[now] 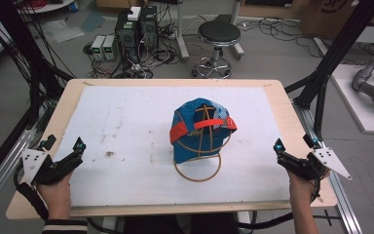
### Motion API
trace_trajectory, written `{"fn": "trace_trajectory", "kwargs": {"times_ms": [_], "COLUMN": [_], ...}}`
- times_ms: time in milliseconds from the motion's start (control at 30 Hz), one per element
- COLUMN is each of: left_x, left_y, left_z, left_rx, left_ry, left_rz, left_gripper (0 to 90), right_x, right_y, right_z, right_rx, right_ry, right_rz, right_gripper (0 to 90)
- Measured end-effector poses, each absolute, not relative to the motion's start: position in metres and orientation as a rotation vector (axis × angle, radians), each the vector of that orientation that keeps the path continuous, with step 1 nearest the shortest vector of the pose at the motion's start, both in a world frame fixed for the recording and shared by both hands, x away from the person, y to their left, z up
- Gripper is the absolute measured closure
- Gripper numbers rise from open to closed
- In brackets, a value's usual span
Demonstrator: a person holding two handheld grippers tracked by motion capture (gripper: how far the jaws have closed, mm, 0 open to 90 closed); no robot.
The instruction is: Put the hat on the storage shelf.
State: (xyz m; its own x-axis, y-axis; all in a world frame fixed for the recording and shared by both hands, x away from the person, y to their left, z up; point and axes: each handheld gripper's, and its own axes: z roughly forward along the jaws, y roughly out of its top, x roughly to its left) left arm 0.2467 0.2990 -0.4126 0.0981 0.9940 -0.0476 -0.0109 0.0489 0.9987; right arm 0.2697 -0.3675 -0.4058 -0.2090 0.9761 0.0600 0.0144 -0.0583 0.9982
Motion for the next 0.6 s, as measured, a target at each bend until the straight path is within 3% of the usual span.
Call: {"fn": "trace_trajectory", "kwargs": {"times_ms": [600], "left_x": [0.248], "left_y": [0.294], "left_z": [-0.411], "left_rx": [1.224], "left_ry": [1.122], "left_rz": [1.129], "left_gripper": [14.9], "right_x": [0.264], "right_y": [-0.374], "right_z": [-0.416], "right_rx": [1.153], "right_ry": [1.331], "right_rz": [1.420], "right_gripper": [1.1]}}
